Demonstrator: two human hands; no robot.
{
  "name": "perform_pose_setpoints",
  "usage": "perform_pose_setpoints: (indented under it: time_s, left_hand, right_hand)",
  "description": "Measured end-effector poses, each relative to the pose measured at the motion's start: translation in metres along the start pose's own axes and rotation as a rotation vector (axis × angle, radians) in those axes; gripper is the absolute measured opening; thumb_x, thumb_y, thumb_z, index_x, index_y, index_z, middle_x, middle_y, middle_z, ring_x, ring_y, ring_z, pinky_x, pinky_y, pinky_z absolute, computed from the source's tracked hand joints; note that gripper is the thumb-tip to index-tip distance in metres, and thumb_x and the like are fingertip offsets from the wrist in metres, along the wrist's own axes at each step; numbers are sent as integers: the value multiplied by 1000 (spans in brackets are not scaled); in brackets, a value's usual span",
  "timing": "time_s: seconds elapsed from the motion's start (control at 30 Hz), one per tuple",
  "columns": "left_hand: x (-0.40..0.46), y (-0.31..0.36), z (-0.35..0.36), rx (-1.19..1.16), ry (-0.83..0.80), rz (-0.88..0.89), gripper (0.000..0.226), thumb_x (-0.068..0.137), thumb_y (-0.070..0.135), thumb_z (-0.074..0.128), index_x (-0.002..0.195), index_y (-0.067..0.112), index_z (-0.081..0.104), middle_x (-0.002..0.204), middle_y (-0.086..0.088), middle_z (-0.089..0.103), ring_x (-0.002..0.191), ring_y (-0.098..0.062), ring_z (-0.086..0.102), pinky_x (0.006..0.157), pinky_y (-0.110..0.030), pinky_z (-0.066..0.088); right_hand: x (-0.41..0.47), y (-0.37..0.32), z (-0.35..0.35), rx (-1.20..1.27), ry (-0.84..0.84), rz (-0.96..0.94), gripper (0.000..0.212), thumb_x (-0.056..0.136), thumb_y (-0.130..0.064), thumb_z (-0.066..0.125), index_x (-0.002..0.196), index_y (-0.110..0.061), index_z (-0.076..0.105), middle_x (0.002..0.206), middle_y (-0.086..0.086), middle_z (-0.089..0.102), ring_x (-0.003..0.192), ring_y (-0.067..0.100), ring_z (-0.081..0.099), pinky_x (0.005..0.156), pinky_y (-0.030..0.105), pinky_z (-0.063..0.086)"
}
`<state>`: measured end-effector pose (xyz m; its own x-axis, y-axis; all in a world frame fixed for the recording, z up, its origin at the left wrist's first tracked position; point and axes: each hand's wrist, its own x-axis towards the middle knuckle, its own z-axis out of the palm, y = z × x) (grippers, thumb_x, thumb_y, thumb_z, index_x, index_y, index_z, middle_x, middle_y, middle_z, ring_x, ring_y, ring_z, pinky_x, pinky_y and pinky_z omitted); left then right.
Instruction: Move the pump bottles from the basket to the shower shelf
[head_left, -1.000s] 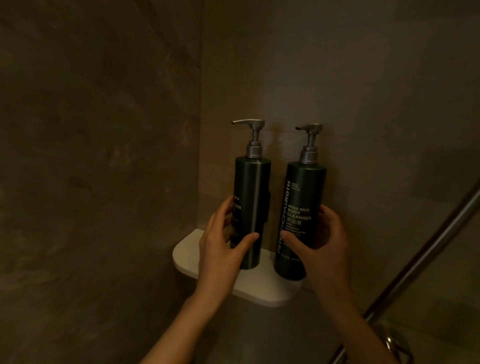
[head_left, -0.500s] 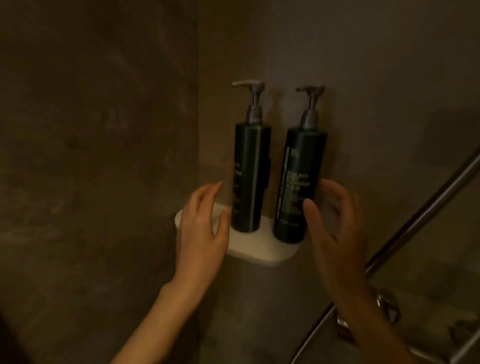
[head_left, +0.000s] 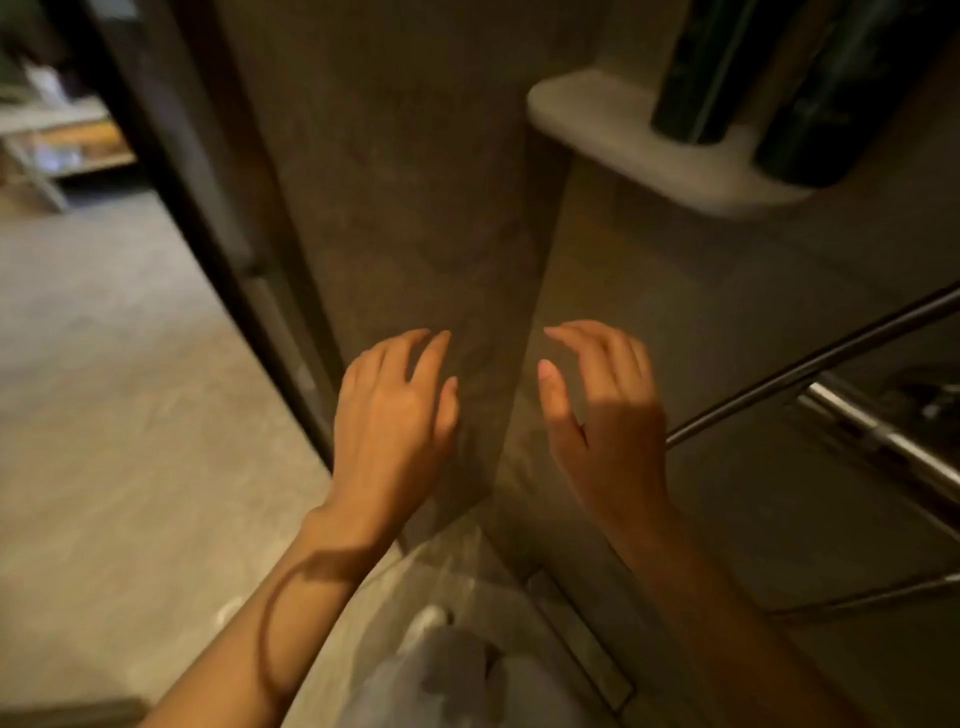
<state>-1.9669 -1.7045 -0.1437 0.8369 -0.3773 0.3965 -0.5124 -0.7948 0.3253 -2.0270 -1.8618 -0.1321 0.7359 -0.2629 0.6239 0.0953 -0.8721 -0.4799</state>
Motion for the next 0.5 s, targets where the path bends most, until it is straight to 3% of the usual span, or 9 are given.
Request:
perform_pose_setpoints:
  time_s: [0.23,0.37,0.5]
  left_hand:
    - [-121,-49,19,167,-259,-328,44,90,25,54,130,8,52,126,-19,59,114,-38,54,96,-46,41]
    - [-177,-83,9,221,-340,-548,47,94,33,45,137,13,44,139,-14,50,127,-35,45,105,-46,32]
    - [-215,-120,-13,240,-327,-706,51,95,36,42,142,17,36,143,-9,47,130,-31,42,107,-44,30]
  right_hand:
    - [-85,-6,49,49,-538,16,33,95,-24,50,118,-5,62,124,15,62,124,32,50,104,45,39]
    - [-120,-38,78,66,-777,-60,37,96,-28,45,123,-7,60,132,14,58,131,30,44,109,49,33]
    - [-138,-84,118,42,-1010,-145,44,98,-37,37,134,-15,49,148,8,41,141,25,26,115,44,23]
